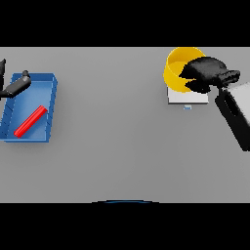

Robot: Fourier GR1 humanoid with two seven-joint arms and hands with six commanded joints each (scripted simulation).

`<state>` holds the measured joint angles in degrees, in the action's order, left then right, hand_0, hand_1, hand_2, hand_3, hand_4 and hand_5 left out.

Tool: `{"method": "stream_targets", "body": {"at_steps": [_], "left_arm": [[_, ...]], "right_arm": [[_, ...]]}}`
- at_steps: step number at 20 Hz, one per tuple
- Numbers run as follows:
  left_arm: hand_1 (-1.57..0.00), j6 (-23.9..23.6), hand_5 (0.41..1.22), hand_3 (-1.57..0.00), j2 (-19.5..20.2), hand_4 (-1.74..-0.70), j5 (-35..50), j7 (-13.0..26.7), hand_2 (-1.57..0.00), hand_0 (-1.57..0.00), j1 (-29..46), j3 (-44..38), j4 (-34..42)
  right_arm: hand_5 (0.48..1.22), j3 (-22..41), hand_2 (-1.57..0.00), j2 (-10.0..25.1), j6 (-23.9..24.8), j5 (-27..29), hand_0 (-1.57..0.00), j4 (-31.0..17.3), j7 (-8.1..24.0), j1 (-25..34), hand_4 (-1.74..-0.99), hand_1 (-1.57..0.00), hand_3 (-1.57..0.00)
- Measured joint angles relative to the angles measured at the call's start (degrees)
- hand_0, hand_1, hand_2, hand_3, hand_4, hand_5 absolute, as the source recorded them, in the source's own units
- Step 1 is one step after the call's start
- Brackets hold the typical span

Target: Pick up the red beaker and tilt it to pour out 1 green nut into yellow bowl. Pick up the yellow bowl and place it on the metallic measuring scale.

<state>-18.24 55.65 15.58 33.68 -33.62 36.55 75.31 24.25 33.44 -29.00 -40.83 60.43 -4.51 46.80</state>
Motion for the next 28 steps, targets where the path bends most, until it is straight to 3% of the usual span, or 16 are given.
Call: {"method": "stream_targets", "body": {"at_steps": [6,8,11,14,16,18,19,20,21,23,25,28], "left_arm": [[0.00,0.46,0.757,0.00,0.42,-0.81,0.18,-0.83,0.00,0.00,1.16,-0.03,-0.29],[0.00,0.85,0.749,0.00,0.51,-0.81,0.01,-0.57,0.00,0.00,0.33,-0.17,-0.93],[0.00,1.03,0.733,0.00,0.40,-0.80,-0.08,-1.04,0.00,0.00,0.45,-0.09,-1.36],[0.00,0.48,0.728,0.00,-0.09,-0.81,-0.04,-1.08,0.00,0.00,0.36,-0.01,-0.69],[0.00,0.59,0.734,0.00,0.05,-0.81,0.04,-0.96,0.00,0.00,0.57,-0.06,-1.01],[0.00,0.58,0.740,0.00,0.21,-0.81,-0.01,-0.54,0.00,0.00,0.25,-0.14,-0.86],[0.00,0.85,0.745,0.00,-0.31,-0.81,-0.13,-0.71,0.00,0.00,-0.05,0.09,-1.38],[0.00,0.94,0.745,0.00,-0.70,-0.81,-0.21,-0.58,0.00,0.00,-0.55,0.21,-1.53],[0.00,0.62,0.744,0.00,-0.63,-0.81,-0.12,-0.63,0.00,0.00,-0.07,0.12,-1.53],[0.00,0.76,0.745,0.00,-1.04,-0.81,-0.05,-0.65,0.00,0.00,-0.18,0.13,-2.10],[0.00,1.32,0.740,0.00,-1.48,-0.81,-0.45,-0.31,0.00,0.00,-1.36,0.20,-3.55],[0.00,1.92,0.739,0.00,-1.84,-0.81,-0.38,-1.54,0.00,0.00,-1.33,0.16,-4.61]], "right_arm": [[1.221,0.39,-1.57,-0.39,5.35,-0.30,-1.57,-11.14,-2.99,1.35,-1.724,-1.57,-1.36],[1.221,0.85,-1.57,-1.93,7.75,-1.06,-1.57,-15.11,-3.10,2.45,-1.724,-1.57,-1.41],[1.221,1.23,-1.56,-2.56,10.26,-1.23,-1.57,-18.73,-5.03,2.75,-1.727,-1.52,-1.48],[1.221,1.52,-1.57,-3.86,10.94,-1.29,-1.57,-21.58,-3.16,3.58,-1.727,-1.48,-1.51],[1.221,2.03,-1.57,-4.42,11.91,-1.30,-1.55,-22.62,-4.48,3.44,-1.721,-1.42,-1.48],[1.221,1.91,-1.57,-3.88,11.26,-0.83,-1.54,-23.93,-5.61,4.25,-1.728,-1.41,-1.17],[1.221,1.56,-1.50,-4.09,10.52,-0.33,-1.54,-24.50,-4.83,5.00,-1.659,-1.44,-1.02],[1.134,1.31,-1.35,-4.84,10.14,-0.11,-1.52,-25.31,-4.18,5.48,-1.596,-1.35,-0.91],[1.053,1.15,-1.13,-4.80,9.93,0.21,-1.22,-25.95,-4.50,5.35,-1.548,-1.08,-0.82],[0.928,1.00,-0.81,-4.87,9.62,0.47,-0.78,-26.62,-4.97,5.31,-1.470,-0.69,-0.71],[0.851,1.28,-0.60,-5.01,8.78,0.44,-0.50,-26.71,-5.06,5.24,-1.425,-0.44,-0.64],[0.780,1.41,-0.39,-5.23,8.82,0.14,-0.25,-28.06,-6.13,6.04,-1.385,-0.23,-0.54]]}}
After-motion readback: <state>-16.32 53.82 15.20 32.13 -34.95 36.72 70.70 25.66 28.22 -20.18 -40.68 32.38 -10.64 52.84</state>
